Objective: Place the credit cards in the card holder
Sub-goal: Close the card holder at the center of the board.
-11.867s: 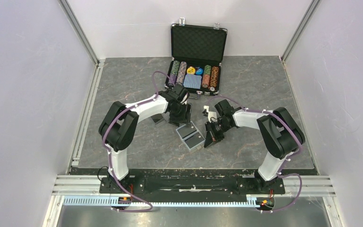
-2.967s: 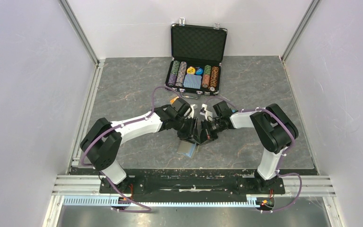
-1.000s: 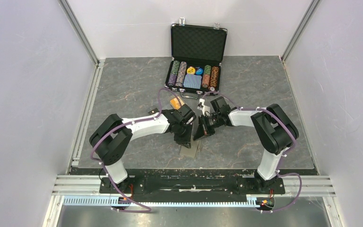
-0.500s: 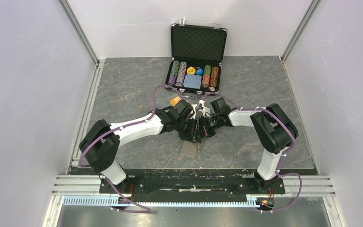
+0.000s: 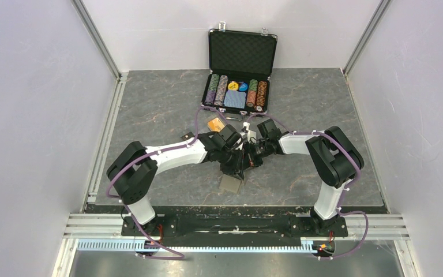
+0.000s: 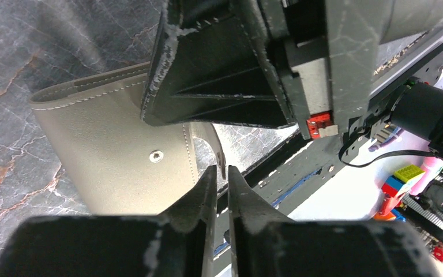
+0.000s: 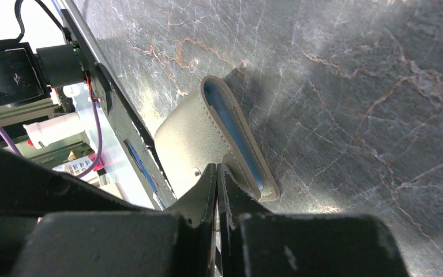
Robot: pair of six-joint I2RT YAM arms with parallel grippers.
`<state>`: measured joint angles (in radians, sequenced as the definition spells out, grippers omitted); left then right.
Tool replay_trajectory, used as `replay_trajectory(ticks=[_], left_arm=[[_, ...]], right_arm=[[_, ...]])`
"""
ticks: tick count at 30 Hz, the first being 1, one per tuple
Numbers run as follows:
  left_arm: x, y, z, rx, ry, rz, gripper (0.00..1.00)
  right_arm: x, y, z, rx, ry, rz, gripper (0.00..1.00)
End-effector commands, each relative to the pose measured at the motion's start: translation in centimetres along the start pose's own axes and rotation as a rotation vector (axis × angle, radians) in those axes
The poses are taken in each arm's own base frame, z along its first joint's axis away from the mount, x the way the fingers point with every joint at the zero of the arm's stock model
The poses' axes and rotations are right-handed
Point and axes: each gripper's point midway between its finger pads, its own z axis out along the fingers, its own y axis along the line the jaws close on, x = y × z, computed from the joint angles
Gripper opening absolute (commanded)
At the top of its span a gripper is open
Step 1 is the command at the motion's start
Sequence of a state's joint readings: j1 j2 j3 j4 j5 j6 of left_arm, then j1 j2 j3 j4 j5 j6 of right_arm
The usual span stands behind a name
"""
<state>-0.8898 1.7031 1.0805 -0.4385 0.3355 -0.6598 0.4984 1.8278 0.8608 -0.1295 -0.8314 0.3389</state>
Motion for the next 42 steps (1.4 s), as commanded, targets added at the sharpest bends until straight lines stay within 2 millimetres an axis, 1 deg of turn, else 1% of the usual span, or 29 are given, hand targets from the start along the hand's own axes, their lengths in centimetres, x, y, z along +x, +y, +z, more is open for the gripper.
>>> replay_trajectory(ticks=[1,2,3,6,10,15,21,26,31,42], left_arm=[[-1.0,-1.3,-0.4,0.027,-0.025,0.059,0.11],[-1.1,-1.4,-0.4,0.027,-0.027,0.060,0.05],[-1.1,-1.3,-0.3,0.024,-0.025,0.059,0.02],[-1.0,-1.0,-0.3,0.006,-0.020,0.061,0.02],[-1.1,-0.1,-0.6,-0.047,-0.031,0.061,0.02],[-1.5,0.1,-0.9,-0.066,-0.053,0.062,0.02],[-2.1,1.0,-1.3,-0.121,-0.094,0.045,0.02],[-2.2,1.4,-1.2,-0.140,-0.101,0.046,0.02],[-2.4,2.4,-1.3,-0.199,-0.115,0.036,0.02],[-2.0,3.1,-0.6,-0.218,-0.085,0.030,0.02]], right_arm=[[2.6,-3.5,0.2,0.148,0.060,0.029,0.00],[2.7,-3.5,0.2,0.149,0.060,0.029,0.00],[2.7,-3.5,0.2,0.149,0.061,0.030,0.00],[2.7,-3.5,0.2,0.149,0.061,0.028,0.00],[2.7,-3.6,0.1,0.150,0.063,0.031,0.00],[2.8,-3.6,0.2,0.150,0.065,0.030,0.00],[2.9,-3.6,0.2,0.150,0.070,0.031,0.00],[3.0,-3.6,0.1,0.148,0.071,0.029,0.00],[3.0,-3.5,0.1,0.149,0.070,0.027,0.00],[3.0,-3.5,0.1,0.147,0.071,0.028,0.00]])
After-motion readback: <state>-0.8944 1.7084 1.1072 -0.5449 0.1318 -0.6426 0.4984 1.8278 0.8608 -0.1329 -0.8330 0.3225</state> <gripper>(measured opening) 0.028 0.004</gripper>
